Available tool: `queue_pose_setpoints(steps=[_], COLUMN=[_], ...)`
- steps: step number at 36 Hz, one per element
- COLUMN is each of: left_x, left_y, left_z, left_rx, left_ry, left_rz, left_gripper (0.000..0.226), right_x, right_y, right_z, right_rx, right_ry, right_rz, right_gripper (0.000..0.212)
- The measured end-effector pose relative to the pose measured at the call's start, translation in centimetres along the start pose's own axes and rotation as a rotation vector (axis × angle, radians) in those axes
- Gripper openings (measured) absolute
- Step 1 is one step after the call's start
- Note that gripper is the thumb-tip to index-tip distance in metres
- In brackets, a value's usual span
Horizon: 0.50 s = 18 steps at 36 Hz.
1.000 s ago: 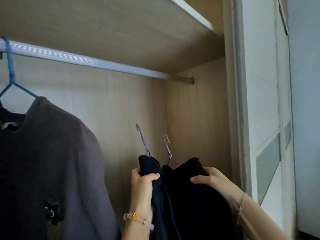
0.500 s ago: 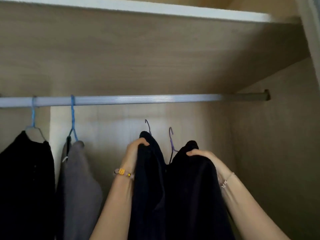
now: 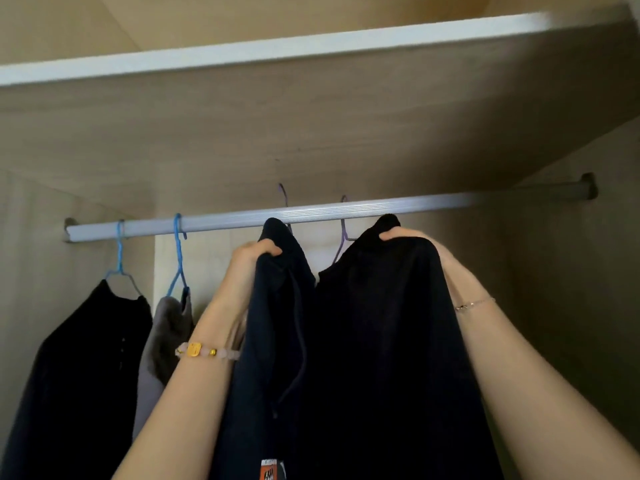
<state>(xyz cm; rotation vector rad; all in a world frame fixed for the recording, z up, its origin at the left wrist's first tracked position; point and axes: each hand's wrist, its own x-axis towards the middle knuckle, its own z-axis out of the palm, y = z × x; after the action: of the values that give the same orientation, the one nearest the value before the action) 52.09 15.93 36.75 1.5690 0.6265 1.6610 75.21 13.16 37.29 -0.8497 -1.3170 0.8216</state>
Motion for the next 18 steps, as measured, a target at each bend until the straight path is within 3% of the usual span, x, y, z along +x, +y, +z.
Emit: queue_pose_setpoints(steps=[3, 7, 14, 18], left_x=[-1.7, -3.4, -5.6, -6.3], left_y=[-0.3, -1.5, -3.3, -4.1], left_z=[0.3, 0.4, -0.1, -0.7], left_rx=[0.008, -0.001, -0.027, -0.029], left_ry=[-0.024, 0.025, 0.007, -0.022], left_rz=[0.061, 0.066, 0.0, -0.017], left_gripper=[0.033, 0.019, 0.021, 0.028], right_x=[-1.1, -2.7, -2.6, -2.8], right_y=[0.4, 1.6, 0.9, 0.5], right_z=[0.1, 0.6, 1.9, 2.0], right_rx=[0.007, 0.005, 0.021, -0.021], right_ry=[0.017, 0.08, 0.056, 0.064], right_rz=[-0.05, -0.064, -0.082, -0.079], right_gripper=[0.014, 0.027, 0.012, 0.015])
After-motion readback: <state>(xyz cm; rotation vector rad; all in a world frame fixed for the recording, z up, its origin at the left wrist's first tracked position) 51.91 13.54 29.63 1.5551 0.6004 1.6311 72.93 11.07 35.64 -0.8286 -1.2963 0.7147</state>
